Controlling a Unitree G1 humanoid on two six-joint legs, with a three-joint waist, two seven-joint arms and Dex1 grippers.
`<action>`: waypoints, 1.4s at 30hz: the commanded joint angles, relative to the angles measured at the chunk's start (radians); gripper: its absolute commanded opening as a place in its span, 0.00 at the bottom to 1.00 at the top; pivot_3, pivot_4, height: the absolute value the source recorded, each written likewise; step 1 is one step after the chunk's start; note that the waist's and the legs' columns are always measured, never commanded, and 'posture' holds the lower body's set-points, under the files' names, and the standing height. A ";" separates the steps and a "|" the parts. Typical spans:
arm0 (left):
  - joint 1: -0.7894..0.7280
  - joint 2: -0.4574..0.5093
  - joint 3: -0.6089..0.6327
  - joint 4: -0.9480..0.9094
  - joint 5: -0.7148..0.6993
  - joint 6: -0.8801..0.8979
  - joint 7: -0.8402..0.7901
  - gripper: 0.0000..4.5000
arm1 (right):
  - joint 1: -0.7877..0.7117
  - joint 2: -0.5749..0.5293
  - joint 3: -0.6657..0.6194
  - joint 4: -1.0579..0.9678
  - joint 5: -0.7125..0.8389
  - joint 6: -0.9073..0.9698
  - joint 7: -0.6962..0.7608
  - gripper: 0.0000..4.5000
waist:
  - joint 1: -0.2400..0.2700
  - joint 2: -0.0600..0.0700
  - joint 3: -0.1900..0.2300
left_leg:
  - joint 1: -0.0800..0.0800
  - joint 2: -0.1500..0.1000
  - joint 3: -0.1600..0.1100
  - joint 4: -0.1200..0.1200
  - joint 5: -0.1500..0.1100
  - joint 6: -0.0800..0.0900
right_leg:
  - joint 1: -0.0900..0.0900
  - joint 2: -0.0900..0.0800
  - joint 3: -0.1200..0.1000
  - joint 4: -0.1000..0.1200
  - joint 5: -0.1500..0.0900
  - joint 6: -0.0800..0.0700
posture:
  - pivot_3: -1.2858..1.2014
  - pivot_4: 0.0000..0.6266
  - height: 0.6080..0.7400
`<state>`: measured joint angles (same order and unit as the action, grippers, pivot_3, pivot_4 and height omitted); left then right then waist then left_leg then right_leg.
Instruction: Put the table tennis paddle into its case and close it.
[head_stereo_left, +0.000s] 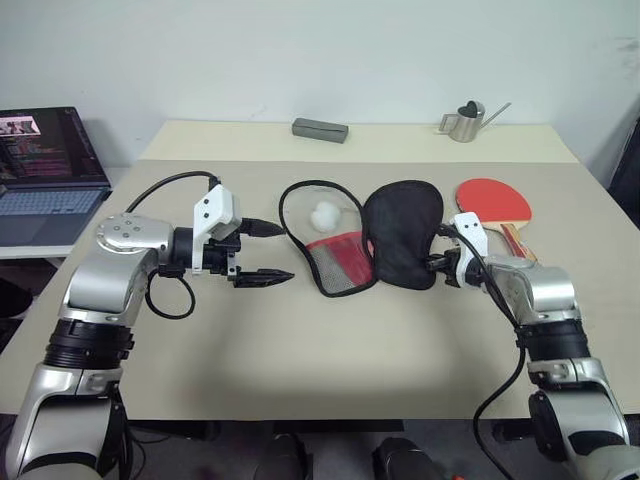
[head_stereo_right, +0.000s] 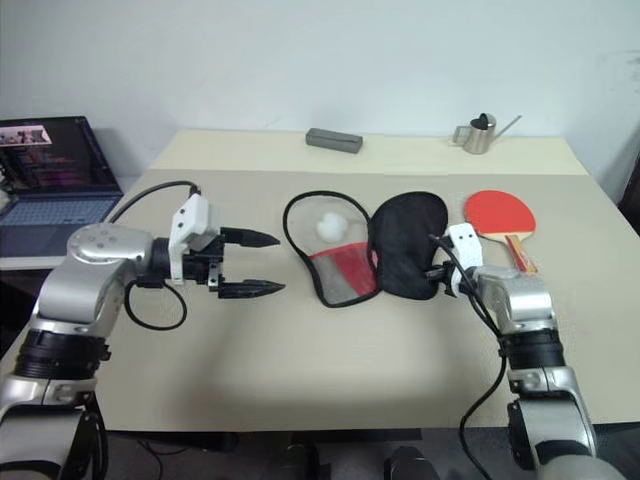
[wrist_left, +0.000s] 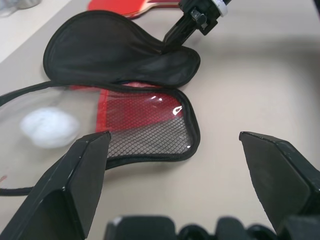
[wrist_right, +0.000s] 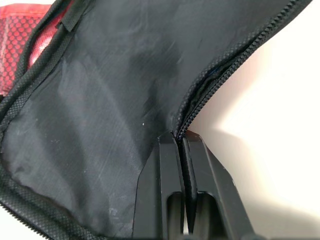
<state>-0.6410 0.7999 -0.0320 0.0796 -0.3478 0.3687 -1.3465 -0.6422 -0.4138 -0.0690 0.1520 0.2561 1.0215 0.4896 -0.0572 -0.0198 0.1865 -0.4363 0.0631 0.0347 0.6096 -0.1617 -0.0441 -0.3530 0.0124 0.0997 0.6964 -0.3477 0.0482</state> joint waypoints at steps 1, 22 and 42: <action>-0.029 0.007 0.007 -0.051 -0.029 0.010 -0.016 1.00 | 0.021 -0.002 -0.052 -0.123 0.039 0.082 -0.030 0.01 | 0.000 0.000 0.000 | 0.000 0.000 0.000 0.000 0.000 0.000 | 0.000 0.000 0.000 0.000 0.000 0.000 | 0.52 0.24 1.00; -0.005 -0.011 -0.040 -0.140 -0.059 0.046 -0.037 1.00 | 0.181 -0.096 -0.068 -0.321 0.099 0.205 -0.035 0.01 | 0.000 0.000 0.000 | 0.000 0.000 0.000 0.000 0.000 0.000 | 0.000 0.000 0.000 -0.001 0.000 0.000 | 0.52 0.24 1.00; -0.005 -0.018 -0.045 -0.133 -0.056 0.041 -0.029 1.00 | 0.170 -0.134 -0.087 -0.252 0.077 0.174 -0.087 0.05 | 0.001 -0.001 0.000 | 0.000 0.000 -0.001 0.000 0.000 0.000 | 0.001 0.000 0.000 -0.002 0.000 0.000 | 0.52 0.24 1.00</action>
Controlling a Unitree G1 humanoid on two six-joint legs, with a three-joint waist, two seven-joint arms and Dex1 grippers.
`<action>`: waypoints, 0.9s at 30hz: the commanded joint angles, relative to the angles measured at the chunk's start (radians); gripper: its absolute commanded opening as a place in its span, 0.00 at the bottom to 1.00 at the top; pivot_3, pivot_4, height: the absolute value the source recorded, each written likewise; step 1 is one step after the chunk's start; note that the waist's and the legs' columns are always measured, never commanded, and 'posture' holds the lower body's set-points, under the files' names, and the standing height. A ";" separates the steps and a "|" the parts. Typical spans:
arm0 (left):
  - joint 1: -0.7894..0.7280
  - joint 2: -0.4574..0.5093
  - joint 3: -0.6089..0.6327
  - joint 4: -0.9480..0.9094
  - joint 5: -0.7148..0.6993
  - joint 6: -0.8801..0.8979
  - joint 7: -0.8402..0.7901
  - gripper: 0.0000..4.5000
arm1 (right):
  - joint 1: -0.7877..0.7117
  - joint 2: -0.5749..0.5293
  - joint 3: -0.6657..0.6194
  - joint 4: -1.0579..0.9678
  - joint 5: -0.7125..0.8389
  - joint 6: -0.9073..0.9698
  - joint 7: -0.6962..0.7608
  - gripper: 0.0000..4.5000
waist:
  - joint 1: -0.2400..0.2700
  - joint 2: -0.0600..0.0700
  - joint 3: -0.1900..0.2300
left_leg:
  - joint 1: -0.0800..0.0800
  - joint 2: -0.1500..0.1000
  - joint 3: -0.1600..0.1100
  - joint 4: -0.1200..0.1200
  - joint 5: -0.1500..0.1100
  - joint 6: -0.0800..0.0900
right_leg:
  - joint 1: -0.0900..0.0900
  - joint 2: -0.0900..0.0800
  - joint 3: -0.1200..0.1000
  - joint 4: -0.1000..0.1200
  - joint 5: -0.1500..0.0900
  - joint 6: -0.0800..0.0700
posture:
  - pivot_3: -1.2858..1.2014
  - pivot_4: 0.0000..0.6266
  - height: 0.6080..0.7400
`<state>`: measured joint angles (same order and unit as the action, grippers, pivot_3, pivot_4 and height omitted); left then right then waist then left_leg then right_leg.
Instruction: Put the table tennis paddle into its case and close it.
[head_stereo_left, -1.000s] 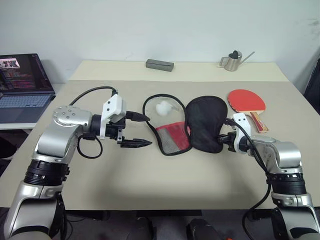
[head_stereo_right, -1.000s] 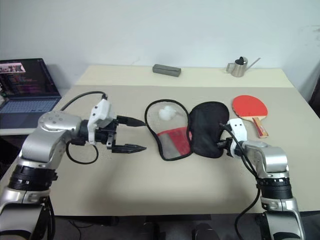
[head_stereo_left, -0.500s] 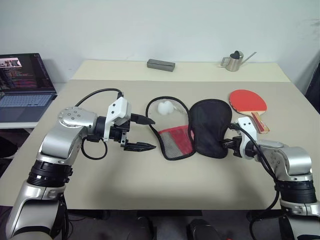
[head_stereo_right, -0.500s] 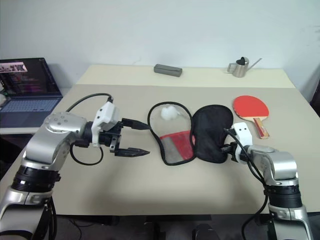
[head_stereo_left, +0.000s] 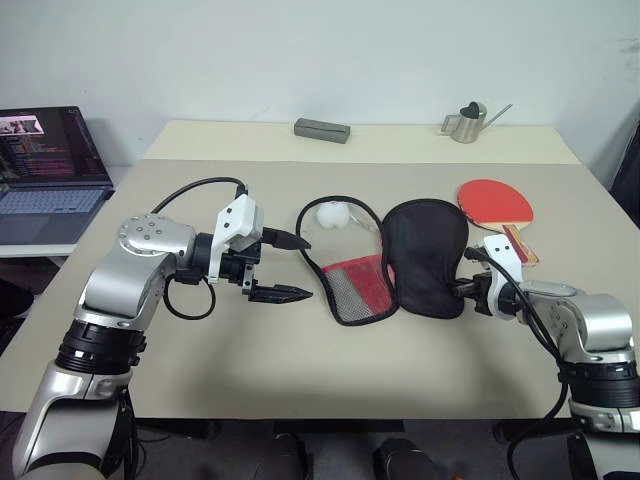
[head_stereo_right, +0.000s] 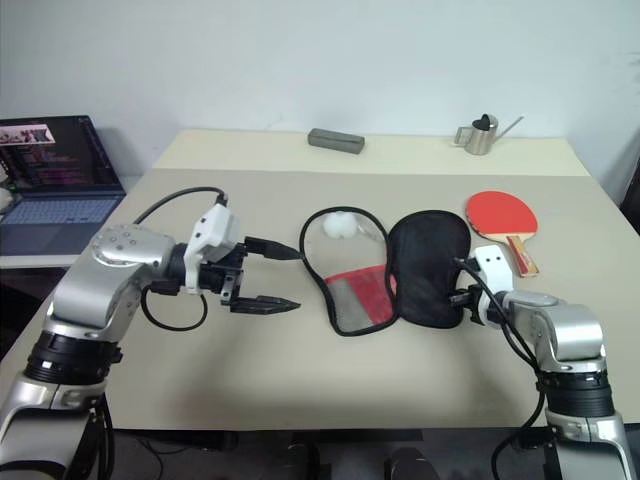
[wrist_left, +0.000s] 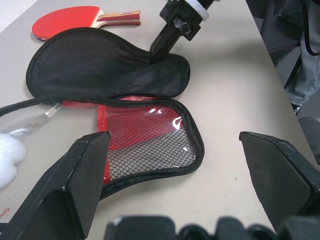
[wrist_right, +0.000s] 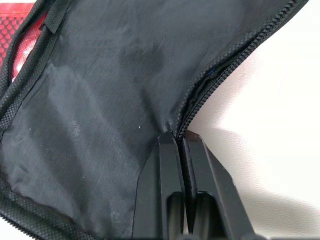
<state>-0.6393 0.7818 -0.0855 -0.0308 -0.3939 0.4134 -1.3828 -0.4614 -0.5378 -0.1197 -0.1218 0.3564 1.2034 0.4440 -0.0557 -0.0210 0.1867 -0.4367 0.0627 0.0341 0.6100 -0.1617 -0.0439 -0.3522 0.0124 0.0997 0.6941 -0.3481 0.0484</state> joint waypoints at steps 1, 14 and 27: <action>-0.007 0.000 0.009 -0.023 -0.010 -0.003 0.008 1.00 | -0.012 -0.011 -0.041 0.026 -0.024 -0.007 -0.047 0.10 | 0.000 0.000 0.000 | 0.000 0.000 0.000 0.000 0.000 0.000 | 0.000 0.000 0.000 0.000 0.000 0.000 | 0.52 0.24 1.00; 0.002 -0.013 0.012 -0.030 -0.018 -0.004 0.029 1.00 | -0.078 -0.089 -0.185 0.081 0.070 -0.035 0.020 0.82 | 0.001 -0.001 0.000 | -0.001 0.000 0.000 -0.001 0.000 0.000 | 0.000 0.000 0.000 -0.002 0.000 0.000 | 0.52 0.24 1.00; -0.057 -0.058 0.021 0.027 -0.003 -0.021 0.074 1.00 | -0.150 -0.214 -0.130 0.284 -0.022 -0.316 0.092 0.99 | -0.002 -0.001 0.000 | -0.001 0.000 0.001 -0.002 0.000 0.000 | 0.000 0.000 0.000 -0.005 0.000 0.000 | 0.52 0.24 1.00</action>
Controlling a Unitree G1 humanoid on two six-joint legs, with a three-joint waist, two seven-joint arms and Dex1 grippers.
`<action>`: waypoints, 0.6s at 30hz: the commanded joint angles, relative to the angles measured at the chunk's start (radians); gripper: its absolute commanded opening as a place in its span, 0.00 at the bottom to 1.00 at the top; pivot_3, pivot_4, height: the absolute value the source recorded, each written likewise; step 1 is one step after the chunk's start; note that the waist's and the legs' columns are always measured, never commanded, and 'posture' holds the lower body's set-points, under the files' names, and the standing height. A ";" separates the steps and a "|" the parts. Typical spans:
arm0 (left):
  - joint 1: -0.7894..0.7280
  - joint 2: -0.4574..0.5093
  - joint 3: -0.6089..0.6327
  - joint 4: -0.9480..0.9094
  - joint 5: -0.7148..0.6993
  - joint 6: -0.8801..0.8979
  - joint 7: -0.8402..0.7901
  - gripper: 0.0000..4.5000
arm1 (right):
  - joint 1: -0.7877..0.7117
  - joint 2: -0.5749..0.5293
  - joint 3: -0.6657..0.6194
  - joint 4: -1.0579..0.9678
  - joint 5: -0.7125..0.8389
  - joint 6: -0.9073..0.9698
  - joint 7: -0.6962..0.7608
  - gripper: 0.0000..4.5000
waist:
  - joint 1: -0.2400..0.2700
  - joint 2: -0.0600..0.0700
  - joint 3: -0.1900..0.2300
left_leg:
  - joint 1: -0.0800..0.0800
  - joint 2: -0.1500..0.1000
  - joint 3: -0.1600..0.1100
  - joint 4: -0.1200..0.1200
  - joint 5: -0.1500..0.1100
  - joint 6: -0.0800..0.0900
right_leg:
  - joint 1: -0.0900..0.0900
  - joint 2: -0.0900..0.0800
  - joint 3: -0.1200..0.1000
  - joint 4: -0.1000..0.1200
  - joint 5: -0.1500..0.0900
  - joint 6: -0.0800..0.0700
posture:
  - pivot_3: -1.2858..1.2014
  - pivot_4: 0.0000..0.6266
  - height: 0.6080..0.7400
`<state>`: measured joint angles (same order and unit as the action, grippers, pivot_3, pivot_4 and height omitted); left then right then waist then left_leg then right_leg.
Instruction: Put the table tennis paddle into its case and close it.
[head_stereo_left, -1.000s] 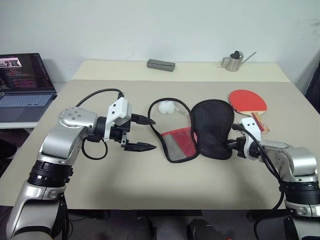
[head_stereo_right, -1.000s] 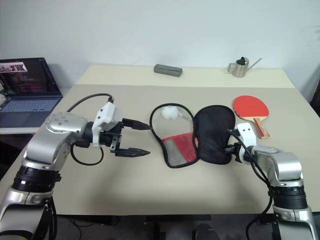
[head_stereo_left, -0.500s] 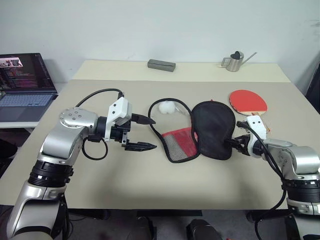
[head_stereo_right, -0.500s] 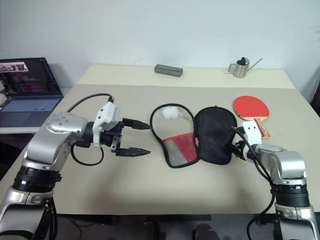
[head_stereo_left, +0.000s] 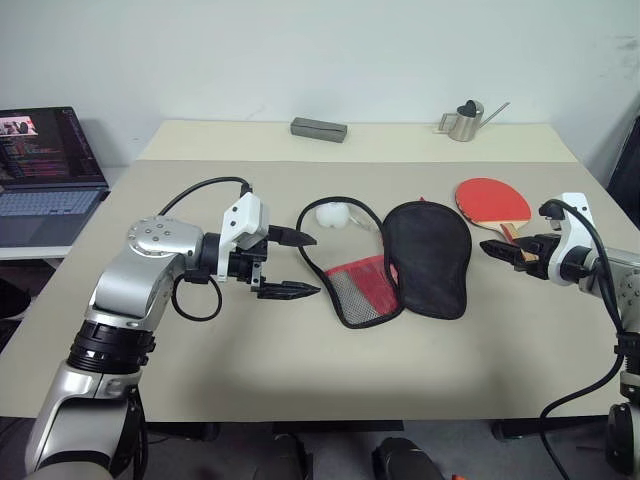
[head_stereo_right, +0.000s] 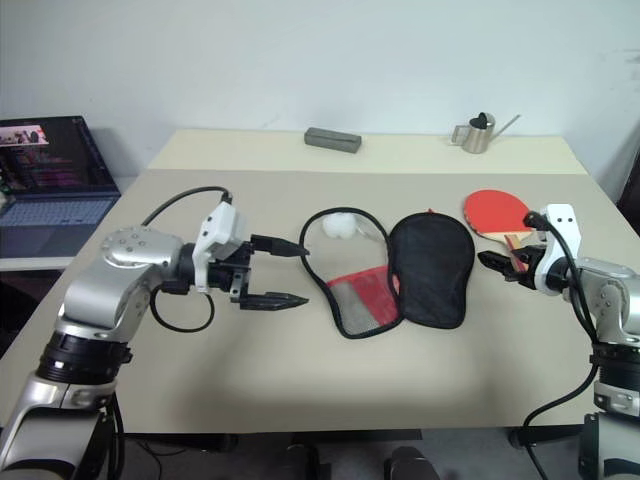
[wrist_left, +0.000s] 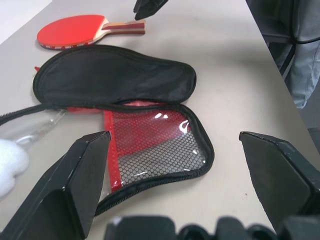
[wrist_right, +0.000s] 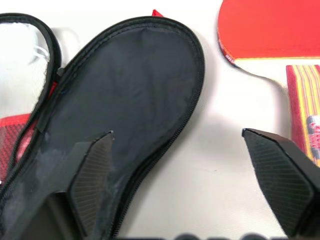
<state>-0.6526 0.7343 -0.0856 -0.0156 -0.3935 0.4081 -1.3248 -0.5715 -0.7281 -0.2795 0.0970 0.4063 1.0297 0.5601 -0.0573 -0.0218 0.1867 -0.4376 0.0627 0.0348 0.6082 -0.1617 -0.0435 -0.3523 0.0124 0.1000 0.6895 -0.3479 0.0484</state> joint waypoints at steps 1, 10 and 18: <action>-0.051 -0.014 0.021 0.017 -0.005 -0.016 0.020 1.00 | -0.054 -0.022 0.041 0.104 -0.096 -0.185 -0.035 0.99 | 0.000 0.000 0.000 | 0.000 0.000 0.000 0.000 0.000 0.000 | 0.000 0.000 0.000 0.000 0.000 0.000 | 0.52 0.24 1.00; -0.070 -0.024 0.018 0.032 -0.004 -0.020 0.033 1.00 | -0.192 0.031 0.117 0.475 -0.215 -0.479 -0.051 0.99 | -0.003 0.000 0.000 | 0.000 0.000 0.001 0.000 0.000 0.000 | 0.000 0.000 0.001 0.000 0.000 0.000 | 0.52 0.24 1.00; -0.098 -0.035 0.020 0.050 -0.006 -0.018 0.033 1.00 | -0.354 0.090 0.125 0.866 -0.284 -0.682 -0.089 0.99 | -0.003 0.000 0.000 | 0.000 0.000 0.002 0.000 0.000 0.000 | 0.001 0.000 0.000 0.000 0.000 0.000 | 0.52 0.24 1.00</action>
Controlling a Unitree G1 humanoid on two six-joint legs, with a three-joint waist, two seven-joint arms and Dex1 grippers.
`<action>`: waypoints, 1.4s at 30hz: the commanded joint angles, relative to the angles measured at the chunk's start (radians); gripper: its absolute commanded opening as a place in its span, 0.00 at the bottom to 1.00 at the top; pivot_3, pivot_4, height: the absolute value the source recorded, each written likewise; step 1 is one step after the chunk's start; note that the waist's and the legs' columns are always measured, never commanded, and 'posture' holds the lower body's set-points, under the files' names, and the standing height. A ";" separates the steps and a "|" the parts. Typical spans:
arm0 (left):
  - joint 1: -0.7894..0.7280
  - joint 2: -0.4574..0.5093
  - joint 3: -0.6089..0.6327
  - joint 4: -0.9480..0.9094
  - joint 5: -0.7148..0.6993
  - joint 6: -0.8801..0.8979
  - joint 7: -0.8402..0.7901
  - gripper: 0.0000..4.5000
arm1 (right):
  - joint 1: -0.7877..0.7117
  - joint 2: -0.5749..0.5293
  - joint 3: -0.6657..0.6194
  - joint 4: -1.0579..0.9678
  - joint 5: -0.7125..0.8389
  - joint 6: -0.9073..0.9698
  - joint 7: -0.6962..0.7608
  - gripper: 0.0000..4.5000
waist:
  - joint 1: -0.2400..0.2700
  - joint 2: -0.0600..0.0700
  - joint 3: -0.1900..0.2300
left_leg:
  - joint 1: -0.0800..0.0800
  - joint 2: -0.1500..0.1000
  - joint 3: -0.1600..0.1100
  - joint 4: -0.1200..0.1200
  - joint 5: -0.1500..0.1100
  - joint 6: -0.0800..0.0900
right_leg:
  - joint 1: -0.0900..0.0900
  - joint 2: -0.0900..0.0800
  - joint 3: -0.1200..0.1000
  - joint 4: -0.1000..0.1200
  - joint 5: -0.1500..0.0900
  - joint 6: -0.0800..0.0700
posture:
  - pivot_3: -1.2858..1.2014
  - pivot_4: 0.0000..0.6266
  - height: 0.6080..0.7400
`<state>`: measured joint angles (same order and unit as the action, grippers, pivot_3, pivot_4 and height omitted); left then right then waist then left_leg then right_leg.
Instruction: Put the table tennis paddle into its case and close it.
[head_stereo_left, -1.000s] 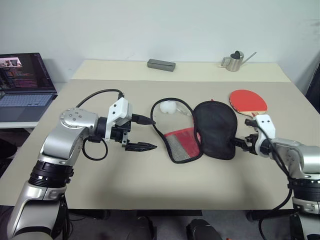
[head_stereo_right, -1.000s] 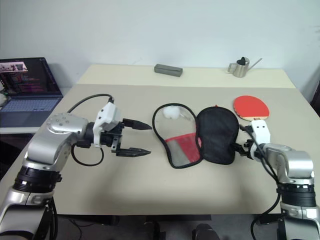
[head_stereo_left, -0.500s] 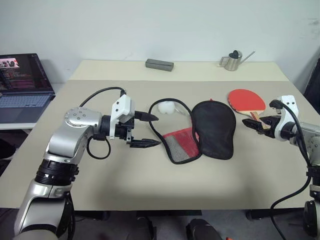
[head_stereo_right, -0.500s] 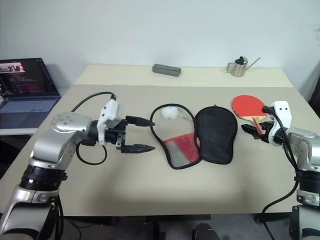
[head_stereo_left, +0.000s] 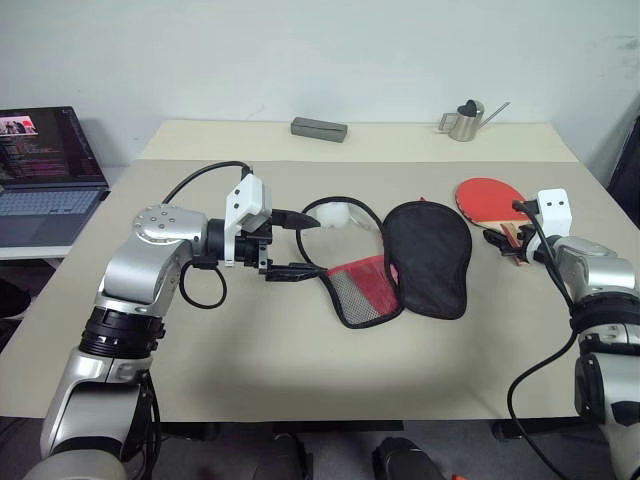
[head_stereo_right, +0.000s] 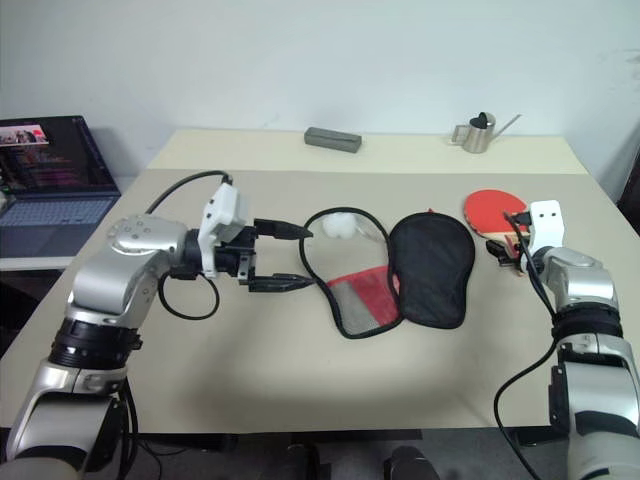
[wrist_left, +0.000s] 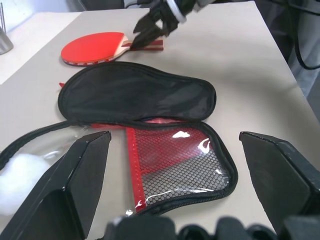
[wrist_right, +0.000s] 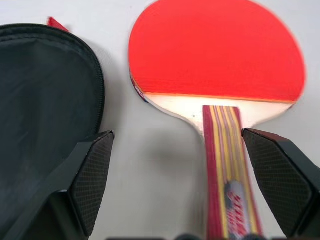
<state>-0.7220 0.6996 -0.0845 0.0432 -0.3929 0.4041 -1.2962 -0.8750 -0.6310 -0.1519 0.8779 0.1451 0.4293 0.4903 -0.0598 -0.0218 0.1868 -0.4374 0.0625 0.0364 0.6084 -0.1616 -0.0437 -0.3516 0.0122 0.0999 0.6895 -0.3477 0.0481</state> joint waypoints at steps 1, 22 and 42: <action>-0.030 0.000 0.018 -0.007 -0.006 -0.015 0.004 1.00 | -0.065 -0.008 -0.003 0.126 -0.032 -0.104 -0.027 0.99 | 0.000 0.000 0.000 | 0.000 0.000 0.000 0.000 0.000 0.000 | 0.000 0.000 0.000 0.000 0.000 0.000 | 0.52 0.24 1.00; -0.038 0.002 0.011 0.009 0.008 -0.023 -0.003 1.00 | -0.109 0.029 -0.020 0.351 -0.065 -0.200 -0.127 0.58 | -0.001 0.000 0.000 | 0.002 0.000 0.000 0.001 0.000 0.000 | 0.003 0.000 -0.001 0.001 0.000 0.000 | 0.52 0.24 1.00; 0.058 0.036 0.101 -0.021 -0.021 -0.025 0.073 1.00 | -0.015 0.055 -0.091 -0.155 0.029 0.052 -0.212 0.27 | -0.019 0.000 0.000 | 0.003 0.000 -0.002 0.000 0.000 -0.001 | 0.001 0.000 0.001 0.004 0.000 0.000 | 0.52 0.24 1.00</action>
<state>-0.6700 0.7167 -0.0235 0.0616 -0.3927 0.3848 -1.2132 -0.8982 -0.5701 -0.2132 0.9026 0.1375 0.4174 0.2827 -0.0790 -0.0217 0.1869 -0.4351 0.0628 0.0343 0.6079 -0.1611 -0.0445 -0.3510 0.0121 0.1003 0.6937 -0.3478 0.0480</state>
